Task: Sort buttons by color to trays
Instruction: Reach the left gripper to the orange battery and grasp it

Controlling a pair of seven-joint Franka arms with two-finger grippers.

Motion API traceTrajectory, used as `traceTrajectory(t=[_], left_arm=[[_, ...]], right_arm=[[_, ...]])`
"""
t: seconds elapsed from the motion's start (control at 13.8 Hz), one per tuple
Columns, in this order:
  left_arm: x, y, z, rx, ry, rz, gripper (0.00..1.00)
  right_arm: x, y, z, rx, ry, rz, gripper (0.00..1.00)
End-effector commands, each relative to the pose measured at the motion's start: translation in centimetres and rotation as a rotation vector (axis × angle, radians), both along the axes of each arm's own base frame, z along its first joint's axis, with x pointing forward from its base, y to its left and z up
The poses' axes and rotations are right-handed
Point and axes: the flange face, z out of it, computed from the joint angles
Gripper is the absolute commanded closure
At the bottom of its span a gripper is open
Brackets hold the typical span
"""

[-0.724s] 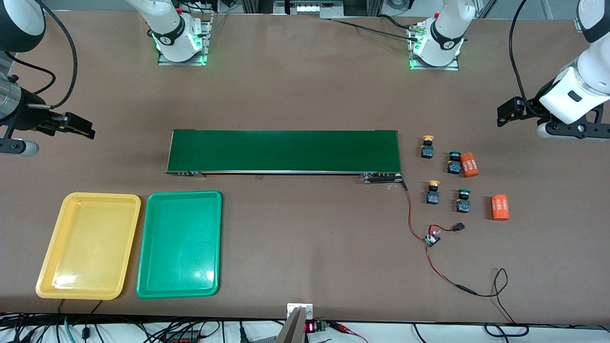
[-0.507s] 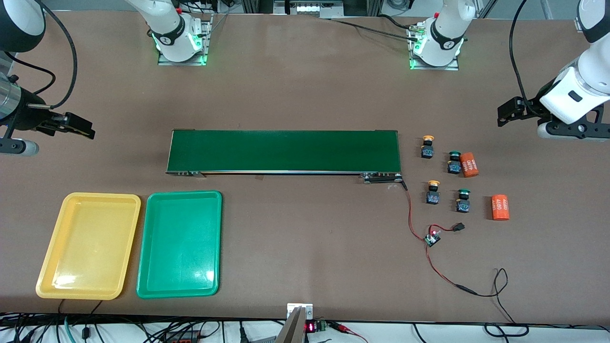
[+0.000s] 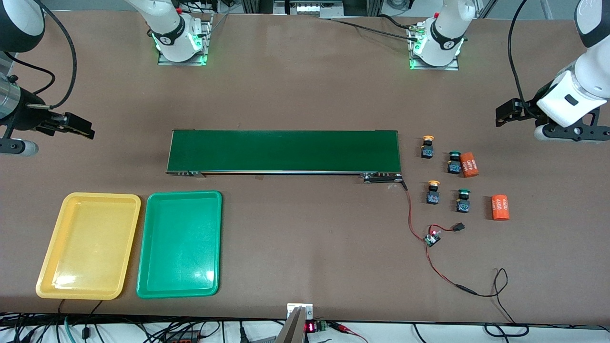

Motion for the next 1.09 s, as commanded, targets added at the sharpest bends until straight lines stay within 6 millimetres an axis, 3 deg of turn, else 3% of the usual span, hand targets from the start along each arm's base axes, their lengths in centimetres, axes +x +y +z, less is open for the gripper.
traceTrajectory(t=[0.0, 0.22, 0.36, 0.43, 0.8, 0.94, 1.01], left_arm=[[1.7, 0.3, 0.3, 0.016, 0.026, 0.009, 0.00], [4.1, 2.2, -1.4, 0.014, 0.080, 0.039, 0.00], [4.9, 3.0, -3.1, 0.012, 0.119, 0.048, 0.00], [4.5, 3.7, -4.4, 0.014, 0.168, 0.066, 0.00], [6.0, 4.8, -12.0, 0.082, 0.254, 0.168, 0.00], [5.5, 7.2, -15.2, 0.082, 0.217, 0.183, 0.00], [5.2, 7.3, -16.9, 0.079, 0.198, 0.181, 0.00]], right_arm=[[0.1, 0.2, -0.9, 0.013, 0.013, -0.003, 0.00], [0.8, 1.3, -2.8, 0.005, 0.053, 0.039, 0.00], [0.2, 2.1, -4.3, 0.005, 0.137, 0.052, 0.00], [-0.3, 2.7, -4.8, 0.006, 0.182, 0.057, 0.00], [-0.4, 3.2, -5.2, -0.005, 0.202, 0.066, 0.00], [-0.3, 3.1, -5.3, -0.003, 0.205, 0.065, 0.00], [-0.3, 3.1, -5.3, 0.001, 0.203, 0.064, 0.00]])
